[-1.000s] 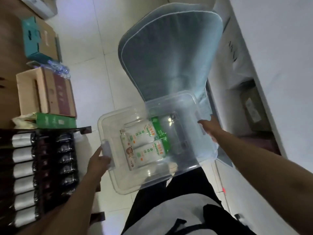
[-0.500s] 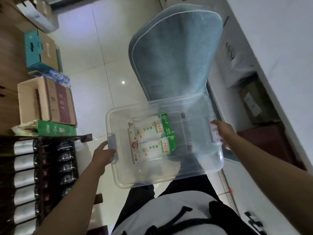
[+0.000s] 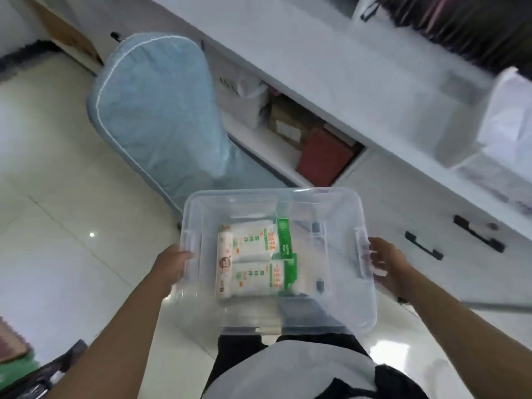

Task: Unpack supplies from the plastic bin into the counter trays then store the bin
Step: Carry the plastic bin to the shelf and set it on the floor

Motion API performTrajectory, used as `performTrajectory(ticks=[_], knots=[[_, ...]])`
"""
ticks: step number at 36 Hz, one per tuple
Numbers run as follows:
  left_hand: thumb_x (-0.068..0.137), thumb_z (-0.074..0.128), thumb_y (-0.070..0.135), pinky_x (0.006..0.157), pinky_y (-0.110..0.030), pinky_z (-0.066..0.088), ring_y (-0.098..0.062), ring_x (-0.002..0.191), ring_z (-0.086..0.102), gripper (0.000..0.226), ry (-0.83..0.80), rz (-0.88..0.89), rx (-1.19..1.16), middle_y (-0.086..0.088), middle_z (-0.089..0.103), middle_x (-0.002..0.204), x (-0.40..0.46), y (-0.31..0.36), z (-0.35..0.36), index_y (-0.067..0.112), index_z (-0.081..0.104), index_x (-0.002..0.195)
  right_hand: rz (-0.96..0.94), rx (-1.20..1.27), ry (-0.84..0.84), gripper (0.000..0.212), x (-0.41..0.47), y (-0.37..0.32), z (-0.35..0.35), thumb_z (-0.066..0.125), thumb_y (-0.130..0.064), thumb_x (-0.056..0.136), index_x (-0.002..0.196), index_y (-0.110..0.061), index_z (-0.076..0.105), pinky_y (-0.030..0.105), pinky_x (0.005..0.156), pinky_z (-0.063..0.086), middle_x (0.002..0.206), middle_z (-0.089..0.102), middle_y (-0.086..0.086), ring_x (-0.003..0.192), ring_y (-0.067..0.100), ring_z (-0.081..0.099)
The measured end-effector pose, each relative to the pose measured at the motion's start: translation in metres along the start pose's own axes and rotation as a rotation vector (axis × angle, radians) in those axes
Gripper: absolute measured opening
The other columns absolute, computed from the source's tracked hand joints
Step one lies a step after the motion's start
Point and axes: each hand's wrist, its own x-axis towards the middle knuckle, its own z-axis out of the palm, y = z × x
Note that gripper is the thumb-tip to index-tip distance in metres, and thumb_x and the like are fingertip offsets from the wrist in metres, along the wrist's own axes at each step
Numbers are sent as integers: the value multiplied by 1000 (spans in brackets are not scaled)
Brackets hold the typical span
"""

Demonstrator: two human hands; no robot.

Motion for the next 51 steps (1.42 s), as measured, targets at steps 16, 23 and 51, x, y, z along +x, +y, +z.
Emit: performTrajectory(ticks=[16,23,51], knots=[[87,65,8,63,-27,48,-23,74,64,30,-439,355,805,-9,71,87,-113,50,316,10,68,116,264,835,360,41,-160,310,-224,60,-50,80,95,-13,69,32,66,49,78,68,4,76,24,61],[87,66,18,88,-48,54,-34,93,63,31,-601,500,1159,-26,67,112,-226,21,490,0,67,113,247,1091,524,41,-243,433,-271,60,-49,83,94,-11,71,33,63,49,73,73,4,76,27,63],[80,73,32,88,-43,55,-23,87,64,53,-864,927,1469,-12,61,114,-524,0,1007,5,60,124,-3,1626,887,17,-229,446,-525,59,-23,88,95,-11,69,51,93,49,83,67,7,77,24,58]])
